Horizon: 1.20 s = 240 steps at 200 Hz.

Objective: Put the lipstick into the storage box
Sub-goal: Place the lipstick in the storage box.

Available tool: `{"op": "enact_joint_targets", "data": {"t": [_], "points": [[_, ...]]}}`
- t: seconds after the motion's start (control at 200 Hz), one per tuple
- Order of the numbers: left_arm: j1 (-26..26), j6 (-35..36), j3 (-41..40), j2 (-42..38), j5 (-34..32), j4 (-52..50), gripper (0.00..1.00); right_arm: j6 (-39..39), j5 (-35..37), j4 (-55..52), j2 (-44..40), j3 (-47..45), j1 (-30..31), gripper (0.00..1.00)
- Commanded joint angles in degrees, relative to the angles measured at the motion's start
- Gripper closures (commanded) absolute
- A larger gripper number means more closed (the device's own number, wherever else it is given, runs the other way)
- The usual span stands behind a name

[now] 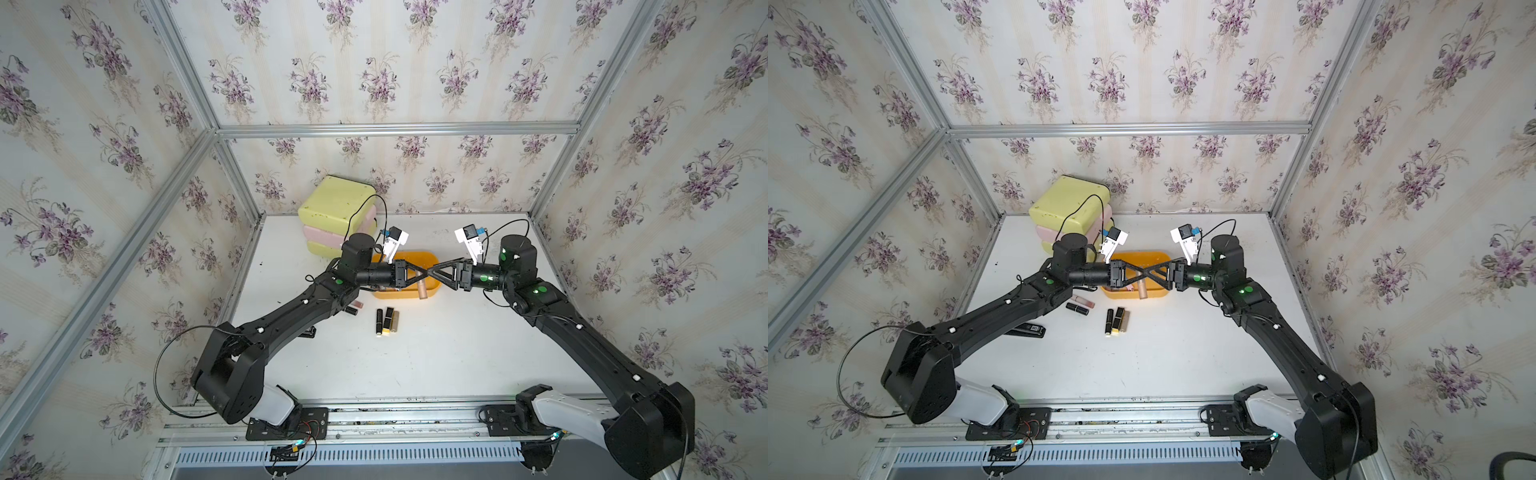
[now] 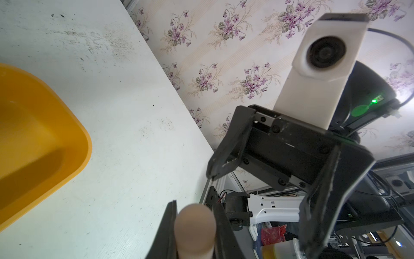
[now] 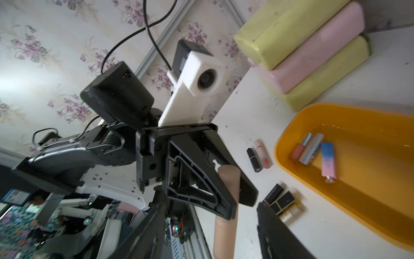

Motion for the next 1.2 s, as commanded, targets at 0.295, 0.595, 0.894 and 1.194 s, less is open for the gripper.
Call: {"op": "enact_joint_targets", "data": {"t": [0.295,0.595,0.894,1.194], "points": [[0.12,18.74,20.37,9.53,-22.69,-38.12,1.0,-6.42,23.39,-13.01,-4.85,-0.77,-0.07,0.32],[0.12,22.06,32.9,21.11,-25.18,-44.11,0.99,-9.39,22.22,-13.21,-4.93,-2.7,-0.03,0.32],[1.42,22.52,39.36,31.14,-24.44,-44.89,1.0,-10.03,20.84,-12.61,-5.2,-5.29,-0.04,0.31],[2.61,22.09,40.88,36.24,-24.0,-44.09,1.0,-10.56,19.31,-11.41,-5.63,-7.3,-0.07,0.31]]}}
